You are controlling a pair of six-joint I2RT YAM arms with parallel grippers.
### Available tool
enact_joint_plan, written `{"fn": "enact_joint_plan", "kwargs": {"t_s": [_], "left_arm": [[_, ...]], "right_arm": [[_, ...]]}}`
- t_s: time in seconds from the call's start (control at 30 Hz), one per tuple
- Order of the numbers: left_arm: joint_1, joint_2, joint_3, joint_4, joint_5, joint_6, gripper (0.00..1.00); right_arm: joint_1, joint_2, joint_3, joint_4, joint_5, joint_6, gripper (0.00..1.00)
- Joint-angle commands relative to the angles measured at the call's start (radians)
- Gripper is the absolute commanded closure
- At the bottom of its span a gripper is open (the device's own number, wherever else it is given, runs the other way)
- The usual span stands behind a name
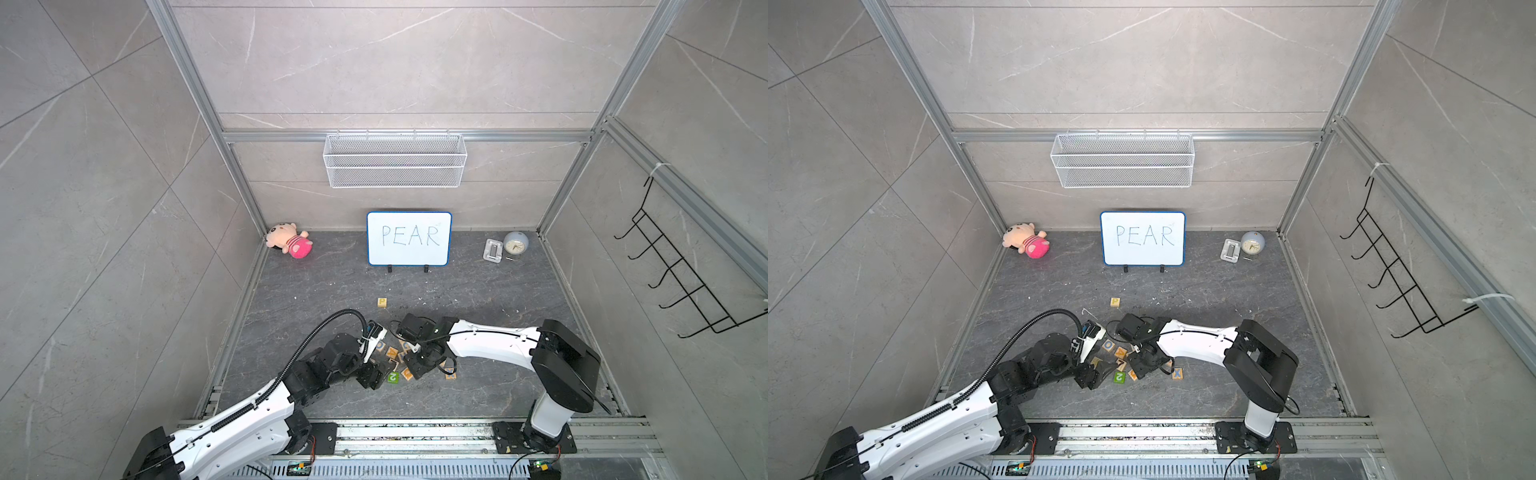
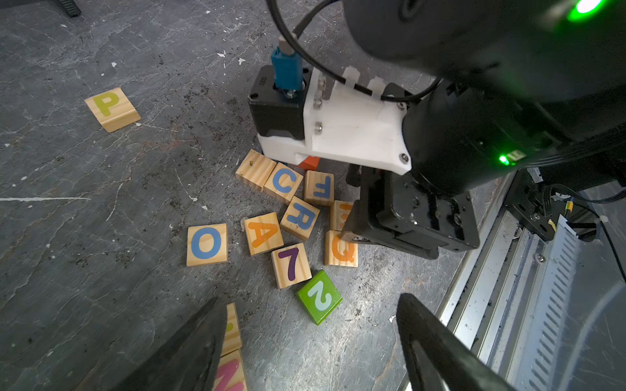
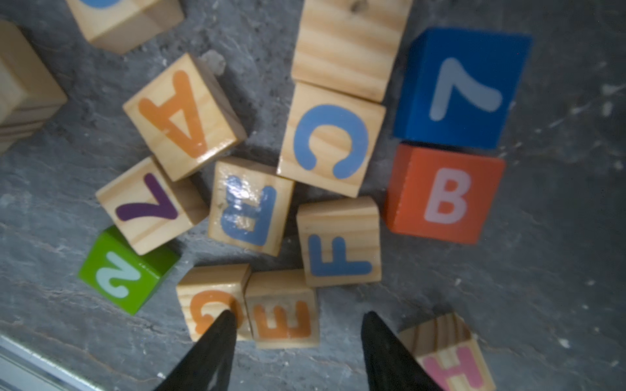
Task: Spell the uppercase word “pear” with letter blocks
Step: Pick up the letter block from the center of the board.
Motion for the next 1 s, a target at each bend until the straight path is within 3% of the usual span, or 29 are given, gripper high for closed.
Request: {"fn": "enact_joint_plan", "kwargs": {"t_s": [0.0, 0.2, 0.6, 0.97], "left_arm": [[-0.005, 0.004, 0.03, 0.038, 0.015, 0.015, 0.18], [-0.005, 0.005, 0.028, 0.036, 0.018, 0.014, 0.18], [-0.005, 0.006, 0.036, 0.033, 0.019, 0.011, 0.18], [-0.005, 0.02, 0.044, 0.044, 0.022, 0.022, 0.18]], "right_arm": [[0.011, 0.027, 0.022, -0.01, 0.006, -0.011, 0.38], [-0.013, -0.009, -0.016, 0.007, 0.034, 0.059, 0.39], [-0.044, -0.031, -0.053, -0.062, 0.072, 0.04, 0.4], [-0.042, -0.051, -0.059, -0.034, 0.024, 0.008, 0.4]]}}
